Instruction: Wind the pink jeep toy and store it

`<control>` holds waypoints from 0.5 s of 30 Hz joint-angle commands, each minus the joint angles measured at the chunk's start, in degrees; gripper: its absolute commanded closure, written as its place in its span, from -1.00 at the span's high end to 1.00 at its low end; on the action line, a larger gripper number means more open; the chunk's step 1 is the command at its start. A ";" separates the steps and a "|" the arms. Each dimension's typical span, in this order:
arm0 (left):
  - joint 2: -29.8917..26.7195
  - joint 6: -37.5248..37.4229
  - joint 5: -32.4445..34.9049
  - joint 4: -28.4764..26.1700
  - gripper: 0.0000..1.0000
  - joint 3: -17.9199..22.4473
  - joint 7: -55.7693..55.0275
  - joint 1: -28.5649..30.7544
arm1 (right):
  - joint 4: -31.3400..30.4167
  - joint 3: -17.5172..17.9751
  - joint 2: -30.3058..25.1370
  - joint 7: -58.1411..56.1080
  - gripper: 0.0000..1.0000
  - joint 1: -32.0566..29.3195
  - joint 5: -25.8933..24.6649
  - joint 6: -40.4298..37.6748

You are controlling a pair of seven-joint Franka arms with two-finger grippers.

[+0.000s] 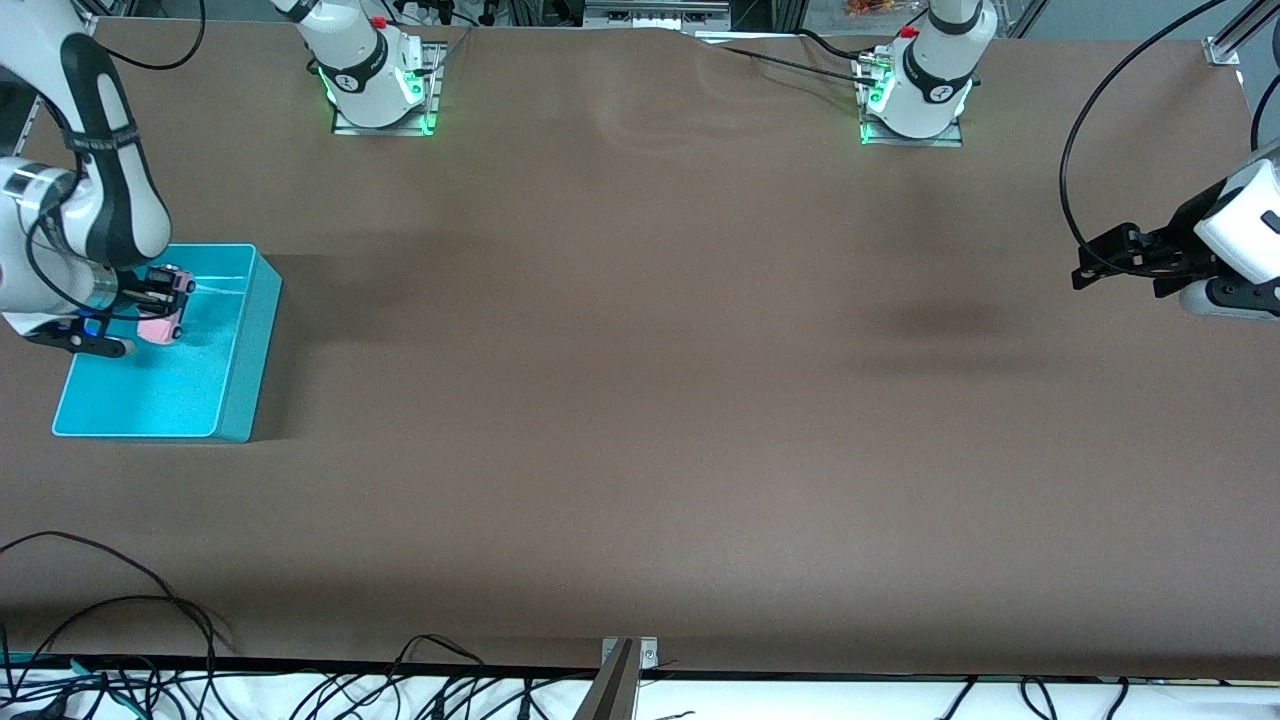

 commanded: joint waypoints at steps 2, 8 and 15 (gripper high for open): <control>0.65 -1.22 -0.89 1.45 1.00 0.04 -0.41 0.26 | 0.07 0.25 1.57 -0.68 -1.00 0.08 -1.22 0.55; 0.65 -1.22 -0.89 1.45 1.00 0.04 -0.41 0.26 | -0.19 0.25 1.66 -0.68 -0.77 -0.10 -1.22 0.55; 0.65 -1.22 -0.89 1.45 1.00 0.04 -0.41 0.26 | -0.28 0.34 1.14 -0.76 1.00 -0.01 -1.22 -0.33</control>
